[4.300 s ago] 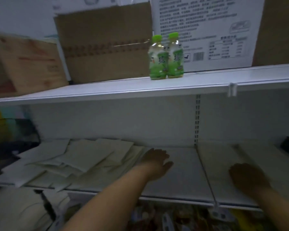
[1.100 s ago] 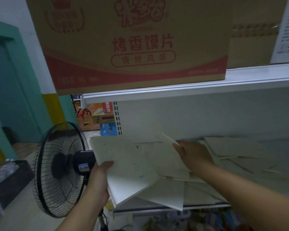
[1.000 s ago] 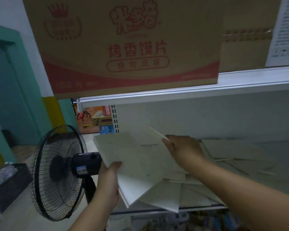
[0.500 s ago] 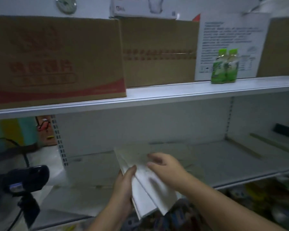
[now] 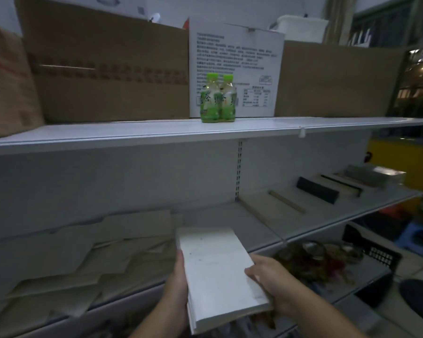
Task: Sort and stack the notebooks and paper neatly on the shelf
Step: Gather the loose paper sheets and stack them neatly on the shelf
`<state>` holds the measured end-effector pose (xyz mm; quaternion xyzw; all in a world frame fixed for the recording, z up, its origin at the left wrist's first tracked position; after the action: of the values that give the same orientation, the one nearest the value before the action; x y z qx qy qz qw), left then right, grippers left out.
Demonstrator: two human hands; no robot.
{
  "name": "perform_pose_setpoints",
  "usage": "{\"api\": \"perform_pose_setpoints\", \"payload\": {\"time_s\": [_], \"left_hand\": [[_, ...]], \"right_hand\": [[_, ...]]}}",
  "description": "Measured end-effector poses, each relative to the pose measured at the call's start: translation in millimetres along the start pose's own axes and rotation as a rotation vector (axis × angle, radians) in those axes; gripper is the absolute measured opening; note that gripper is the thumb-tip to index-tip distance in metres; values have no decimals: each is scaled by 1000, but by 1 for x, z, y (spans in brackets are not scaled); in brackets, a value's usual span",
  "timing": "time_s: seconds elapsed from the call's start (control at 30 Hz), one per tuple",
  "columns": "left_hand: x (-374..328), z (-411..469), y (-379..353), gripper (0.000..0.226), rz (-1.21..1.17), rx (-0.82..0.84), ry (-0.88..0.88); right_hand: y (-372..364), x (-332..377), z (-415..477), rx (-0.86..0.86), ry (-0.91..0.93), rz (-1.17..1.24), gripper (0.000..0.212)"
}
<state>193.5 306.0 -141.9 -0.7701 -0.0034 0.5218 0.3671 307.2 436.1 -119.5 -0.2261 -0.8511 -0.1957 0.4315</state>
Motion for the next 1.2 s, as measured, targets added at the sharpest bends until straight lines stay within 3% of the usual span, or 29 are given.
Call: {"api": "perform_pose_setpoints", "payload": {"time_s": [0.17,0.43,0.5,0.6,0.67,0.73,0.8,1.0,1.07,1.2], "left_hand": [[25,46,-26,62,-15,-2,-4],[43,162,-53,58,477,3,-163],[47,180,-62,73,589,47,-212],[45,204,-64,125,846,151,-202],[40,219,-66,136,1080,242,-176],[40,223,-69,128,1469,356,-164],[44,226,-68,121,1691,438,-237],[51,231,-53,133,1742,420,-364],[55,229,-51,123,1756,355,-433],[59,231,-46,112,1902,229,-552]], "right_hand": [[33,10,30,3,-26,54,36],[62,65,142,-265,-10,-15,33],[69,79,179,-329,13,-160,32],[82,87,236,-371,25,-334,51],[86,89,265,-369,30,-360,52],[79,102,261,-384,51,-374,48],[78,105,265,-418,66,-406,43],[81,112,277,-372,96,-561,49],[81,112,276,-338,103,-610,57],[85,95,268,-317,328,-739,60]]}}
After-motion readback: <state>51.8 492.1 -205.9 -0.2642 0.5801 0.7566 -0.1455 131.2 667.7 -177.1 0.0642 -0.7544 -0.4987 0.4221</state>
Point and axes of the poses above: each hand's wrist, its own z-axis towards the middle knuckle, its own y-axis out of the back of the hand, x = y × z, the point moved 1 cm from there along z, towards the middle knuckle, and after that the axes turned 15 degrees about -y, right-handed, at the moved point
